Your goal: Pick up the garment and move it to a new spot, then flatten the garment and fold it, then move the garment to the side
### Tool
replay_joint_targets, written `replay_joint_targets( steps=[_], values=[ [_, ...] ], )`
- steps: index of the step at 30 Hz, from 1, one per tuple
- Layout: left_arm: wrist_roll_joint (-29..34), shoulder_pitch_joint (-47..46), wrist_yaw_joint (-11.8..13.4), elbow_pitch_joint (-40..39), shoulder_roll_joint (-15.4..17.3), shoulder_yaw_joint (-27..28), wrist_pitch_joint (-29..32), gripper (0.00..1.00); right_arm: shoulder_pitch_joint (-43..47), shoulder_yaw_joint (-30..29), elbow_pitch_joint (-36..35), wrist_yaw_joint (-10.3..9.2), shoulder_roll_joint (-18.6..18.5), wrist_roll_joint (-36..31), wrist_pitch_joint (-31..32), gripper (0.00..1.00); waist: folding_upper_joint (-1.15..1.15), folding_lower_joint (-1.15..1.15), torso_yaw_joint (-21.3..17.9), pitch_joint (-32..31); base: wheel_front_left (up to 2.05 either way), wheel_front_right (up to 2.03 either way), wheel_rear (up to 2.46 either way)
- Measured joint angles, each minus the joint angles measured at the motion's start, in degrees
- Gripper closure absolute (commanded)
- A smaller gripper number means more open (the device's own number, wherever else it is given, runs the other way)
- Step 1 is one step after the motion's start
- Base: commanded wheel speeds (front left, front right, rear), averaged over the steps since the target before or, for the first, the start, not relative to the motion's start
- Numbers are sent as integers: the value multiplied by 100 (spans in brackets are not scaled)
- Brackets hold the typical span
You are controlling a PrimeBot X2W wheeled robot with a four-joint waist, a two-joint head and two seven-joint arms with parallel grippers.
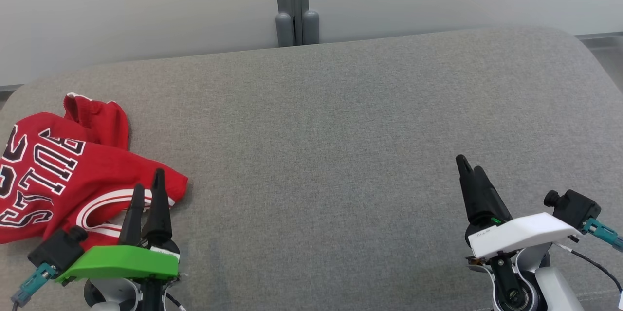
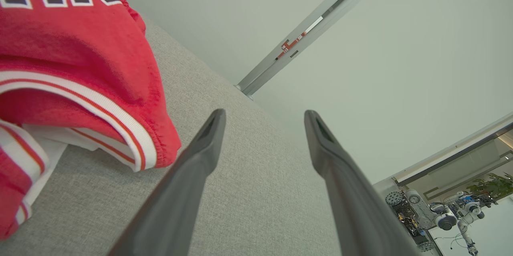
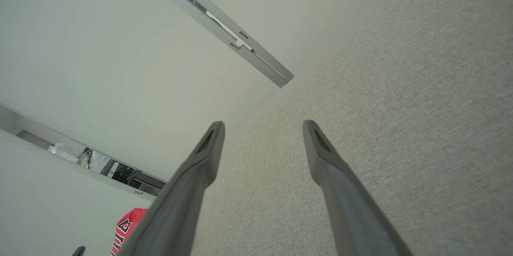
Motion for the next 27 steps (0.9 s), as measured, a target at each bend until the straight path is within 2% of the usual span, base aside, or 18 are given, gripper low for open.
replay_joint_targets(
  steps=[27],
  values=[
    [2004,95,138,-116,4,-230,-466,0,-8,353,-93,0,-9,-1786,-470,0,0,0,-25,29,0,0,0]
  ],
)
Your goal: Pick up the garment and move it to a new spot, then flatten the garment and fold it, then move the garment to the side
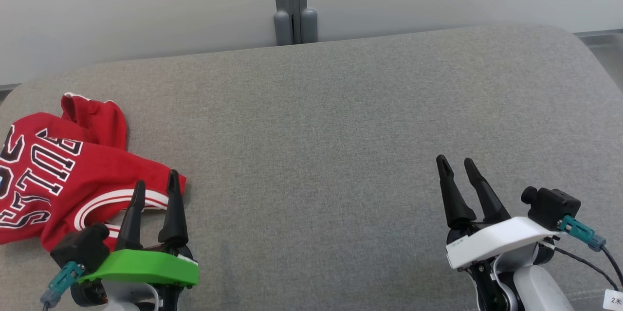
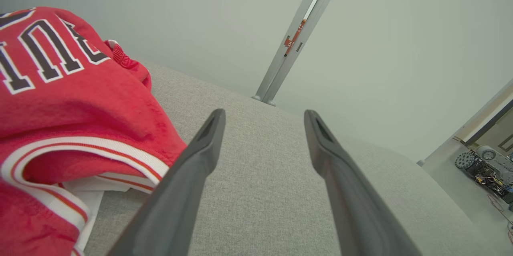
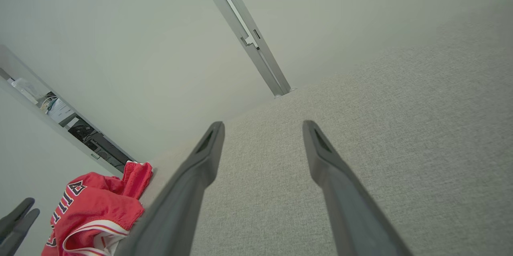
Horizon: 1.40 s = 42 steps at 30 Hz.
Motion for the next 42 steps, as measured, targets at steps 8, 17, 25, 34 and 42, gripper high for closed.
replay_joint_targets(
  steps=[8,17,25,34,42],
  values=[
    [332,50,-1,10,2,44,-115,0,1,113,2,0,-3,-465,-110,0,0,0,-7,-13,0,0,0],
    [506,78,-49,33,5,110,-250,0,2,187,0,1,-5,-935,-240,0,0,0,-22,-13,0,0,0],
    [962,116,-66,146,7,98,-352,0,7,230,10,1,-9,-1257,-343,0,0,0,-30,-24,0,0,0],
    [1430,146,-66,220,8,76,-457,0,7,335,36,1,-11,-1659,-454,0,0,0,-43,-32,0,0,0],
    [1719,165,-58,282,11,21,-546,0,23,185,177,1,-14,-2084,-553,0,0,0,-36,-56,0,0,0]
  ],
)
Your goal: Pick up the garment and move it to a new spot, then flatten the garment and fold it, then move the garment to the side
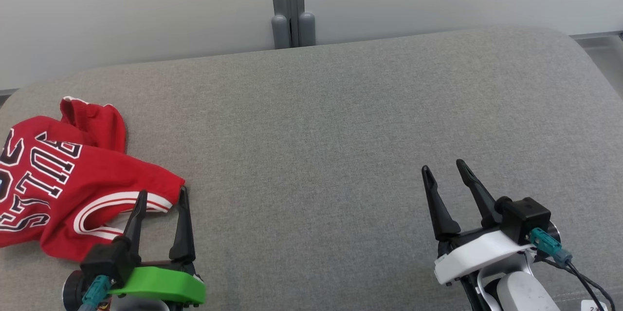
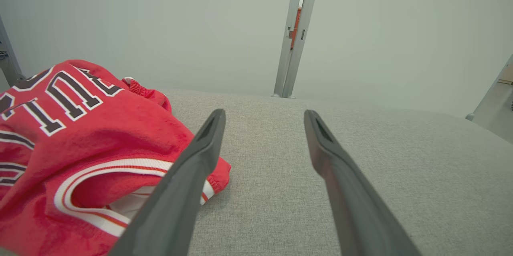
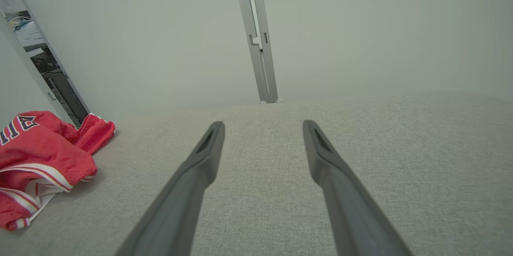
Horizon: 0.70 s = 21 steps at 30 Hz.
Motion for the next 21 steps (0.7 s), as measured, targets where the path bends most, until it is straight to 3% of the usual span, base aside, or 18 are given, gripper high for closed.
replay_joint_targets(
  steps=[21],
  values=[
    [578,68,202,263,5,-88,-191,0,7,-74,202,1,-5,-714,-181,0,0,0,-27,-15,0,0,0]
  ],
)
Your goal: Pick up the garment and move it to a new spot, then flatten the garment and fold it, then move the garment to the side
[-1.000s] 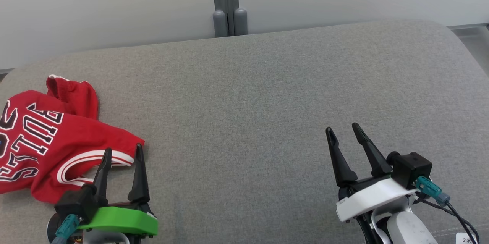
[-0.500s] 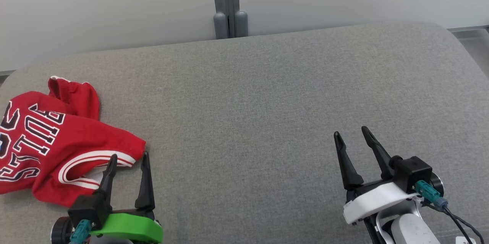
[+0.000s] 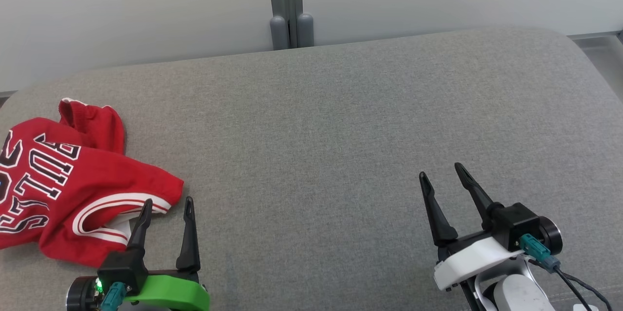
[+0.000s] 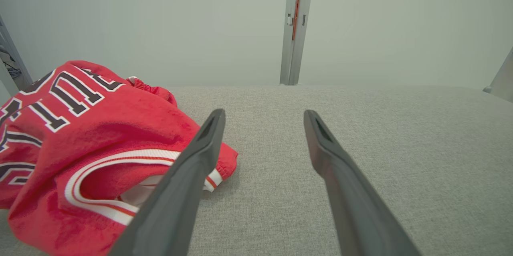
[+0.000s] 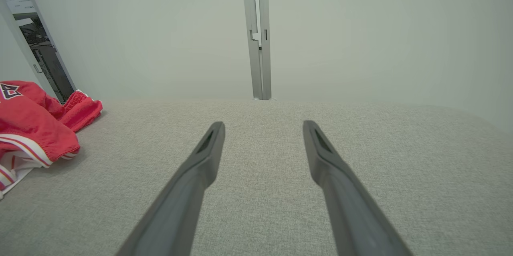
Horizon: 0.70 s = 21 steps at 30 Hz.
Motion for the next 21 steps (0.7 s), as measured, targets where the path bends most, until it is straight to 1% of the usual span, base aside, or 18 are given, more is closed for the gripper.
replay_joint_targets(
  steps=[14,21],
  values=[
    [1,-1,7,63,0,-10,0,0,32,-4,55,0,0,0,-2,0,0,0,43,-51,0,0,0],
    [1,-5,57,81,1,-23,-1,0,166,4,89,0,-2,-26,-4,0,0,0,329,-80,0,0,0]
  ],
)
